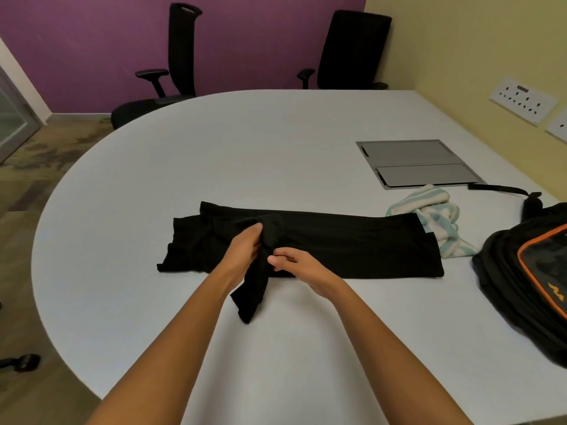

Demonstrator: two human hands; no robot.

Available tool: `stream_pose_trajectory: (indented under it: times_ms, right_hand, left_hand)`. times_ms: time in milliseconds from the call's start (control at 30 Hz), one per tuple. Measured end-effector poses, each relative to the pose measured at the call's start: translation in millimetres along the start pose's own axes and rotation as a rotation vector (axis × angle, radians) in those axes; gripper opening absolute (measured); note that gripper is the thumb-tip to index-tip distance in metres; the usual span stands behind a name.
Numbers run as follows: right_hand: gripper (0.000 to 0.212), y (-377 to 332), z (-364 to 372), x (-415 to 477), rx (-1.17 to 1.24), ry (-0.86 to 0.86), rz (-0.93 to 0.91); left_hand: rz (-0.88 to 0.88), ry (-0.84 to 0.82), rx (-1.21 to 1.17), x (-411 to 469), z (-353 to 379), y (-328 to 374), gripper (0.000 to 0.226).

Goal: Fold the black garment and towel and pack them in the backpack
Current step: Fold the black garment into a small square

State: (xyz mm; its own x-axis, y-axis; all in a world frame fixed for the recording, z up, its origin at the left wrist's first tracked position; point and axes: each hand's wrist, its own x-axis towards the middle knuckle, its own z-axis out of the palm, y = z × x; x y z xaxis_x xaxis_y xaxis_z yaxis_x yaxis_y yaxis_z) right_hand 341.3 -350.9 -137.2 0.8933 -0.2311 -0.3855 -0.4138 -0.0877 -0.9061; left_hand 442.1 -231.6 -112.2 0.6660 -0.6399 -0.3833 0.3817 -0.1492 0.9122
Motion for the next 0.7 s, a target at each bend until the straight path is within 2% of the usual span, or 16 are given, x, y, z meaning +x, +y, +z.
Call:
stream_pose_trajectory:
  times_ms: [133, 167, 233, 333, 400, 500, 533, 600, 667, 700]
  right_hand:
    - [0.061, 11, 0, 6, -0.04, 0.089, -0.017]
    - [0.053, 15, 2, 9, -0.028, 0.111, -0.006]
    - [0.024, 18, 1, 15, -0.026, 0.187, -0.02]
    - [0.005, 9, -24, 18, -0.084, 0.546, -0.138]
    - [0.021, -2, -54, 12, -0.26, 0.809, -0.246]
    - [0.026, -2, -103, 1, -0.673, 0.966, -0.278]
    - [0.027, 5, -118, -2, -0.834, 0.971, -0.26]
    - [0.034, 27, -142, -5, -1.113, 0.858, -0.142]
    - [0.043, 53, -154, -10, -1.263, 0.664, 0.042]
    - [0.047, 66, -157, -12, -1.265, 0.595, 0.133]
  left_hand:
    - [-0.014, -0.184, -0.149, 9, 0, -1, 0.056]
    - [-0.023, -0.194, -0.166, 11, 2, 1, 0.057]
    - [-0.017, -0.128, -0.084, 14, 4, 5, 0.053]
    - [0.188, 0.128, 0.357, 24, -11, 5, 0.04]
    - [0.31, 0.271, 0.666, 34, -28, -2, 0.034]
    - [0.357, 0.313, 0.947, 49, -49, -17, 0.036]
    - [0.349, 0.283, 1.015, 54, -54, -23, 0.039]
    - [0.314, 0.197, 1.116, 62, -58, -34, 0.045]
    - [0.305, 0.138, 1.195, 70, -59, -44, 0.047]
    - [0.318, 0.131, 1.247, 74, -59, -48, 0.048]
